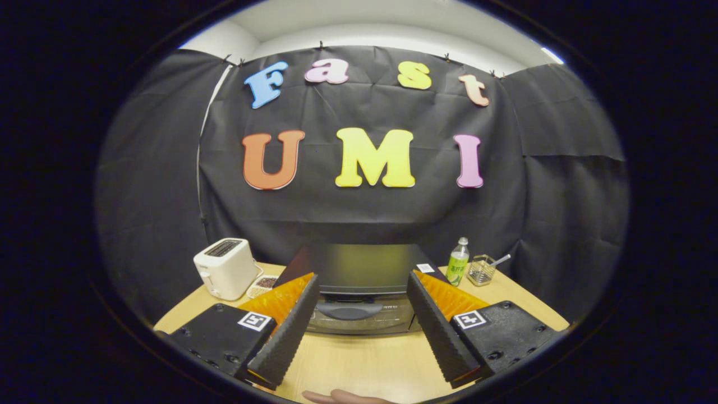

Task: Open the toaster oven, put the food inside, and close the toaster oven door.

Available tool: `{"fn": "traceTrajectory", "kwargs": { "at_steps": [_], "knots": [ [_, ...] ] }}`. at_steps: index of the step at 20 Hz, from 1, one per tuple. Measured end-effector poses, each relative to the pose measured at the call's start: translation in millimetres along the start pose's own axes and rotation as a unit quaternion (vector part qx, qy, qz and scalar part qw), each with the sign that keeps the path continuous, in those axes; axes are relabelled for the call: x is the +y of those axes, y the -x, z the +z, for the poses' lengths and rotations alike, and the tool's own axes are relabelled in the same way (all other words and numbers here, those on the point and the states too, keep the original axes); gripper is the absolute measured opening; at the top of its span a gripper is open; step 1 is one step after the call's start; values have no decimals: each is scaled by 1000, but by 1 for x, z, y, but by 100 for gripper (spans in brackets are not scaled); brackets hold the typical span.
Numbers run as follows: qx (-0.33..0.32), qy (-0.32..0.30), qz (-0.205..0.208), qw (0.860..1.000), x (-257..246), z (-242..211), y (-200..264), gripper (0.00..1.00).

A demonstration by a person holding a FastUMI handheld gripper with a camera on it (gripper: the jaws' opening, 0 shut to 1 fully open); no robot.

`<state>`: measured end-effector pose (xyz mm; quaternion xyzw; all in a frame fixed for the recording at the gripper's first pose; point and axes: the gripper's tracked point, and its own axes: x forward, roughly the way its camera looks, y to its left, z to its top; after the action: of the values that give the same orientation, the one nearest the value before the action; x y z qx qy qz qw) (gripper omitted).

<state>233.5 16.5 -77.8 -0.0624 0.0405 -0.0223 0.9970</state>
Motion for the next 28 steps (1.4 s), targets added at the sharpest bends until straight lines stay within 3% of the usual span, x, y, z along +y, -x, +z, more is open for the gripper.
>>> {"fn": "traceTrajectory", "kwargs": {
  "at_steps": [5,13,23,28],
  "knots": [
    [40,8,-14,999,3,-35,-54,100],
    [99,3,-32,995,9,-75,-93,100],
    [154,-27,-16,988,11,-85,-103,100],
    [136,-23,-5,990,11,-90,-88,100]
  ]
}}
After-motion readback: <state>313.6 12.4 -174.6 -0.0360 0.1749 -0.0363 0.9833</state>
